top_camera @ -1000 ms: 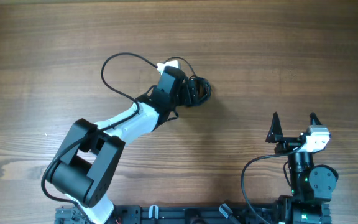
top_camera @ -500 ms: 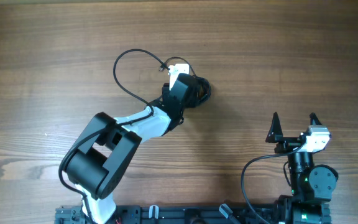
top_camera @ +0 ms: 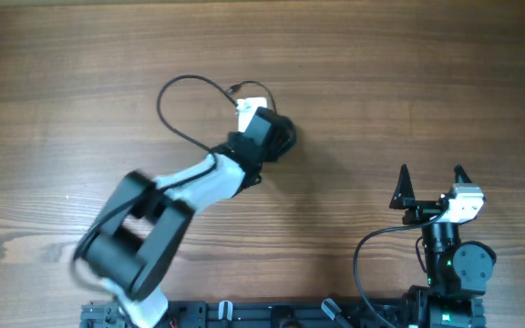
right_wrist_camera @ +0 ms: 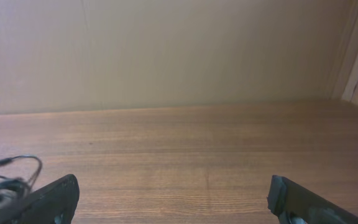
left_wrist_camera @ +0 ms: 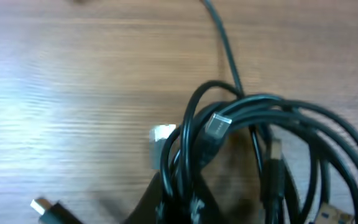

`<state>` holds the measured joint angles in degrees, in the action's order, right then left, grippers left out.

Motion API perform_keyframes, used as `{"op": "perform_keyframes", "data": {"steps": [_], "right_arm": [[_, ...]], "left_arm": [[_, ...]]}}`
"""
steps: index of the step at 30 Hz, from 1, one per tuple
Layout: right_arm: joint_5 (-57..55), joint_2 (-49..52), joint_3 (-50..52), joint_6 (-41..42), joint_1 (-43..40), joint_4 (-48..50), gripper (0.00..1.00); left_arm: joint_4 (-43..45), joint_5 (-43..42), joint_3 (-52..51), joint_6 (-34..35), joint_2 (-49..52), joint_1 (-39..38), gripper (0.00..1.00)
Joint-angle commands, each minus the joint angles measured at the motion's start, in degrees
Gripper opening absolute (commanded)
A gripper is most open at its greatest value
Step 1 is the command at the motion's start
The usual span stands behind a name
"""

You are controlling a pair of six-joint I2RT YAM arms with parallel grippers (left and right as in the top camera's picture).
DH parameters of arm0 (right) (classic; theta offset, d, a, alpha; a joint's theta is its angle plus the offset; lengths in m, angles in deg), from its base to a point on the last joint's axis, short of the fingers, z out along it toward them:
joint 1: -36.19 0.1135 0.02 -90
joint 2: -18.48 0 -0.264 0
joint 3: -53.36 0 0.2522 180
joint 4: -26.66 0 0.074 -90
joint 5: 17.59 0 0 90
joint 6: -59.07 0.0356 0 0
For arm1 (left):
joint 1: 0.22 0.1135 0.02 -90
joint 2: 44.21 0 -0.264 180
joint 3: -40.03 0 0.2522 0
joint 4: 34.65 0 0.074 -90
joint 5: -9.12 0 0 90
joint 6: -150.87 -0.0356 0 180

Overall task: Untangle cables
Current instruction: 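Lower the left gripper and grasp the black cable bundle, then lift the cable bundle with the left gripper toward center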

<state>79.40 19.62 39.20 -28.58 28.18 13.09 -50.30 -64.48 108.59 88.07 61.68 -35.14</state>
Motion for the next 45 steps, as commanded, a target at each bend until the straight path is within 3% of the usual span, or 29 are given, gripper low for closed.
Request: {"op": "perform_keyframes", "data": {"steps": [1,2,3,4,5,10,11,12,13,17,22,24,26,29,35,45], "right_arm": [[-0.9,-0.2,0.1,0.8,0.2,0.1,1.00],[-1.0,-0.2,0.1,0.8,0.2,0.1,1.00],[-1.0,-0.2,0.1,0.8,0.2,0.1,1.00],[-1.0,-0.2,0.1,0.8,0.2,0.1,1.00],[-1.0,-0.2,0.1,0.8,0.2,0.1,1.00],[-1.0,-0.2,0.1,0.8,0.2,0.1,1.00],[-1.0,-0.2,0.1,0.8,0.2,0.1,1.00],[-1.0,-0.2,0.1,0.8,0.2,0.1,1.00],[-1.0,-0.2,0.1,0.8,0.2,0.1,1.00],[-1.0,-0.2,0.1,0.8,0.2,0.1,1.00],[-1.0,-0.2,0.1,0.8,0.2,0.1,1.00],[-1.0,-0.2,0.1,0.8,0.2,0.1,1.00],[-1.0,-0.2,0.1,0.8,0.2,0.1,1.00],[-1.0,-0.2,0.1,0.8,0.2,0.1,0.99],[-1.0,-0.2,0.1,0.8,0.2,0.2,1.00],[-1.0,-0.2,0.1,0.8,0.2,0.1,1.00]], "left_arm": [[-11.6,2.5,0.5,25.0,-14.5,0.4,0.04],[-19.1,2.2,0.5,38.6,-17.9,0.3,0.06],[-23.6,1.1,0.5,45.0,-19.8,0.3,0.37],[-26.0,-0.2,0.4,45.7,-20.8,0.3,0.89],[-27.0,-0.3,0.4,44.7,-21.0,0.3,0.99],[-27.5,0.0,0.4,24.2,-20.7,0.3,0.99],[-27.5,-0.1,0.4,20.4,-20.7,0.3,0.93],[-27.5,-0.1,0.4,17.4,-20.7,0.3,0.78],[-27.5,-0.1,0.4,12.6,-20.7,0.3,0.71],[-27.5,-2.6,0.4,0.6,-18.1,1.4,0.71],[-24.0,-13.6,0.4,0.1,-11.8,4.9,0.77],[-20.4,-15.7,0.4,-0.4,-9.2,5.9,0.72],[-18.4,-18.6,0.4,-7.1,-7.1,6.2,0.70],[-18.1,-17.3,0.4,-13.6,-4.6,6.3,0.69],[-16.1,-14.0,0.4,-13.6,-4.0,7.4,0.60],[-21.2,-16.4,3.7,-11.2,-8.7,10.2,0.64]]}}
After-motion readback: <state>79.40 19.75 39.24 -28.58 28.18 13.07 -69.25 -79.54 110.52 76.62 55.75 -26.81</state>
